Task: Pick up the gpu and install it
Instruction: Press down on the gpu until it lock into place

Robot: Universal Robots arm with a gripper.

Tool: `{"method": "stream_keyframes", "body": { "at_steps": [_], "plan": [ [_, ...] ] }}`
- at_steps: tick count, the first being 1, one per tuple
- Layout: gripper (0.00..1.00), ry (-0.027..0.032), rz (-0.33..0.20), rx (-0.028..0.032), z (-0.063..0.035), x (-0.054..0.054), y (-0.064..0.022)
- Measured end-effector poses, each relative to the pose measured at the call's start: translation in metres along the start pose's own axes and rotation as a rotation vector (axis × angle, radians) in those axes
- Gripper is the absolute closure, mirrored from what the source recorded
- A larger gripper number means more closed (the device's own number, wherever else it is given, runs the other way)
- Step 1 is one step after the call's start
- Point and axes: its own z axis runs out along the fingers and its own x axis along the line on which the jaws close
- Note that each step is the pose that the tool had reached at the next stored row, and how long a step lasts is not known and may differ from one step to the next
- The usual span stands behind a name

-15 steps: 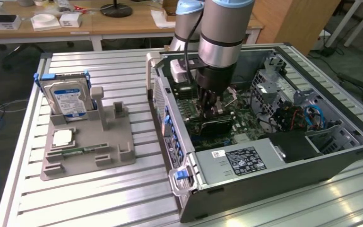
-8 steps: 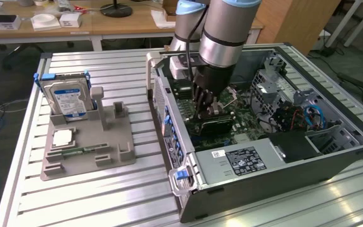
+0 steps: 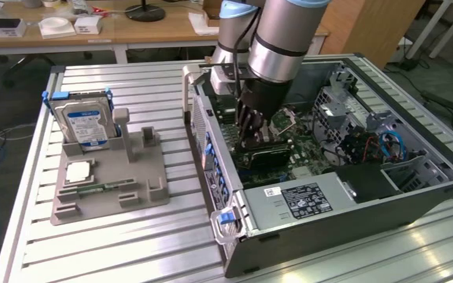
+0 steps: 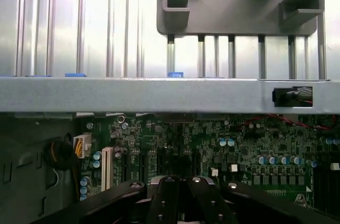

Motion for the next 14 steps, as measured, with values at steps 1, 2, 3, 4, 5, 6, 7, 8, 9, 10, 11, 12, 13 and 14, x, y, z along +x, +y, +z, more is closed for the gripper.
{"method": "stream_keyframes", "body": {
  "at_steps": [1,2,3,4,5,6,7,8,9,10,11,12,13,14],
  "plan": [
    [0.90,0.0000,0.000,0.0001,0.0001,-0.001,0.0006],
    [0.90,0.0001,0.000,0.0000,0.0000,-0.002,0.0012],
    [0.90,0.0004,0.000,-0.0001,-0.0001,-0.004,0.0019],
    [0.90,0.0008,0.000,-0.0001,-0.0002,-0.005,0.0026],
    [0.90,0.0014,0.000,0.0000,-0.0002,-0.007,0.0034],
    [0.90,0.0020,0.000,-0.0001,-0.0002,-0.008,0.0045],
    [0.90,0.0021,0.000,-0.0008,-0.0002,-0.009,0.0052],
    [0.90,0.0022,0.000,-0.0087,-0.0002,-0.010,0.0051],
    [0.90,0.0023,0.001,-0.0191,-0.0002,-0.010,0.0052],
    [0.90,0.0023,0.001,-0.0292,-0.0001,-0.011,0.0052],
    [0.90,0.0025,0.001,-0.0371,-0.0002,-0.011,0.0052],
    [0.90,0.0026,0.001,-0.0440,-0.0002,-0.012,0.0052],
    [0.90,0.0028,0.002,-0.0488,-0.0002,-0.013,0.0053],
    [0.90,0.0029,0.002,-0.0517,-0.0002,-0.014,0.0052]
  ]
}}
